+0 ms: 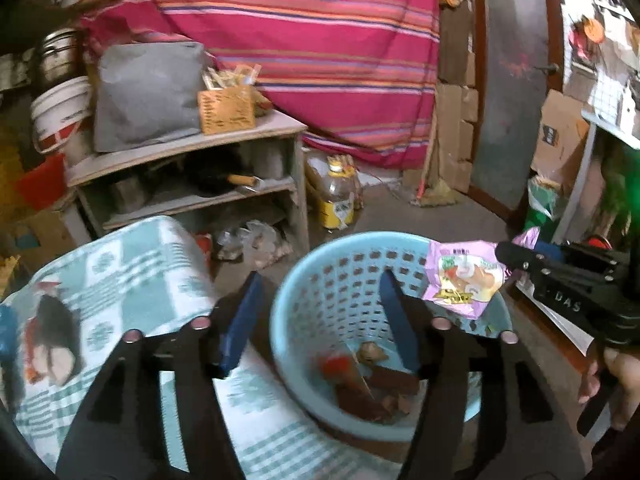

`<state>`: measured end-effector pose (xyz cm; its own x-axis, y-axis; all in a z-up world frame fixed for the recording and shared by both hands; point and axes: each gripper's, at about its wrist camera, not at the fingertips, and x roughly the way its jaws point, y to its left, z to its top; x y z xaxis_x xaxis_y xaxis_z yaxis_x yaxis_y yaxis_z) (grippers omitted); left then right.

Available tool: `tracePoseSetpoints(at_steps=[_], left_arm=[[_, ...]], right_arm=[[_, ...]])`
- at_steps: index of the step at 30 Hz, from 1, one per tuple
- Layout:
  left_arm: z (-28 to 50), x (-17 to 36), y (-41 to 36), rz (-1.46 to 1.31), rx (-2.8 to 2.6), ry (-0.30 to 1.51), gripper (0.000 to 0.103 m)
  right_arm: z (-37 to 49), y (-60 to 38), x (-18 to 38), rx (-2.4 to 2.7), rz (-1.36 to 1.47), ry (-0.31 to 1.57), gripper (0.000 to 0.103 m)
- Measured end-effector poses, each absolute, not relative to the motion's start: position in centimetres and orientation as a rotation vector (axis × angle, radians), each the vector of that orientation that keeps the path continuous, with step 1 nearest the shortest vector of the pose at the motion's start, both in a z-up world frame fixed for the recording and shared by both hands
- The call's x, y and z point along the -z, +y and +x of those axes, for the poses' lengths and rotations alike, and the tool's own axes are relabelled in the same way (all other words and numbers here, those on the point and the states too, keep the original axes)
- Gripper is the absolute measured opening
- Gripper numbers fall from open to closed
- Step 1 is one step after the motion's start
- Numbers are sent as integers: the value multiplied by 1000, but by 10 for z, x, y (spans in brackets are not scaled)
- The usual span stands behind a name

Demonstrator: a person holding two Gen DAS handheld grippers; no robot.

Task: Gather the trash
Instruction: 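Open both tools to drop the wrapper and bag into the basket, then reach the left tool to the silver snack packet and close on it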

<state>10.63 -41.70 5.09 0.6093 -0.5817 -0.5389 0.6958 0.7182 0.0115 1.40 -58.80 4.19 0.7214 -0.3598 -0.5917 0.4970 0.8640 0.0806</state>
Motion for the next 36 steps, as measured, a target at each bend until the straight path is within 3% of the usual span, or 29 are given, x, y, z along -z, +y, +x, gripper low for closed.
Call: tracePoseSetpoints(at_steps=[5, 7, 9, 11, 13, 26, 36], left_arm=[[114, -65, -356, 218, 625, 487, 90], [119, -68, -331, 218, 582, 481, 92], [128, -69, -301, 216, 526, 482, 95], [136, -70, -271, 213, 467, 481, 97], [146, -69, -239, 213, 389, 474, 98], [205, -32, -72, 101, 102, 579, 98], [235, 7, -21, 59, 84, 712, 97]], right_arm=[[28, -574, -38, 462, 231, 625, 28], [35, -567, -35, 463, 230, 642, 48], [42, -558, -34, 471, 224, 650, 61], [49, -549, -34, 467, 219, 661, 64], [55, -534, -38, 467, 206, 652, 76], [128, -405, -47, 288, 145, 624, 88], [181, -327, -25, 157, 148, 694, 94]])
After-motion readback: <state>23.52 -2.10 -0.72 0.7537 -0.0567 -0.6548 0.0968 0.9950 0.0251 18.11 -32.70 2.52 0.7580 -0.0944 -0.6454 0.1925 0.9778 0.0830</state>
